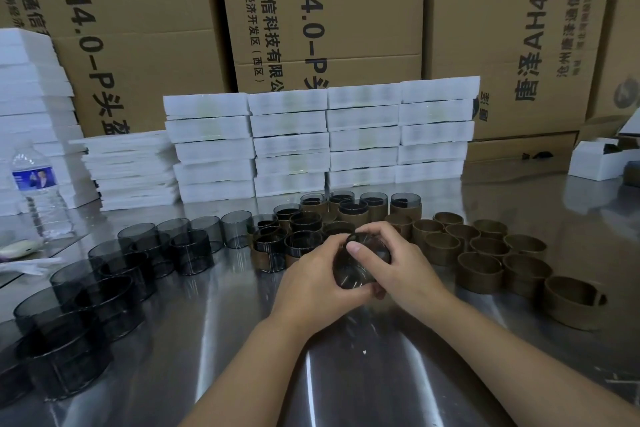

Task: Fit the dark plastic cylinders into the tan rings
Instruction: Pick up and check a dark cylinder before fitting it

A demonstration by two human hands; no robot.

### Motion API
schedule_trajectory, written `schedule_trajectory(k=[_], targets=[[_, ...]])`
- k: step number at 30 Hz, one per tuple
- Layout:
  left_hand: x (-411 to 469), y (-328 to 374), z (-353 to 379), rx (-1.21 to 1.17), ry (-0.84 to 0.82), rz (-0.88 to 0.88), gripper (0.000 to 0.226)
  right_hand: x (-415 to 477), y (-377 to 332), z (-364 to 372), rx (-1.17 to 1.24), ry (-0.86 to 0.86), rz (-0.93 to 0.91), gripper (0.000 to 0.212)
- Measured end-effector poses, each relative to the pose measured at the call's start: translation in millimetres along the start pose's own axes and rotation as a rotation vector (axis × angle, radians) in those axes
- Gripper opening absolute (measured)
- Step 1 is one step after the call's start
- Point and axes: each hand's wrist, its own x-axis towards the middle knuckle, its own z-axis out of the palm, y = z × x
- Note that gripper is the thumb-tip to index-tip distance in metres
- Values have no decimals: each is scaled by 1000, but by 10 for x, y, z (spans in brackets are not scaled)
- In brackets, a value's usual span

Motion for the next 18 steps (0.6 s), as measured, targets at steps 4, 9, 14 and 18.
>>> schedule_trajectory(k=[4,9,14,18], targets=[[-2,-4,-1,5,-5,4,67,14,20,2,-27,11,8,31],[0,-6,-1,9,0,14,68,38,65,6,-54,26,6,15],[7,5,-2,-1,15,26,69,62,78,11,-28,67,-7,14],[-5,22,-6,-13,20,25,72,84,84,12,-65,112,-19,21]])
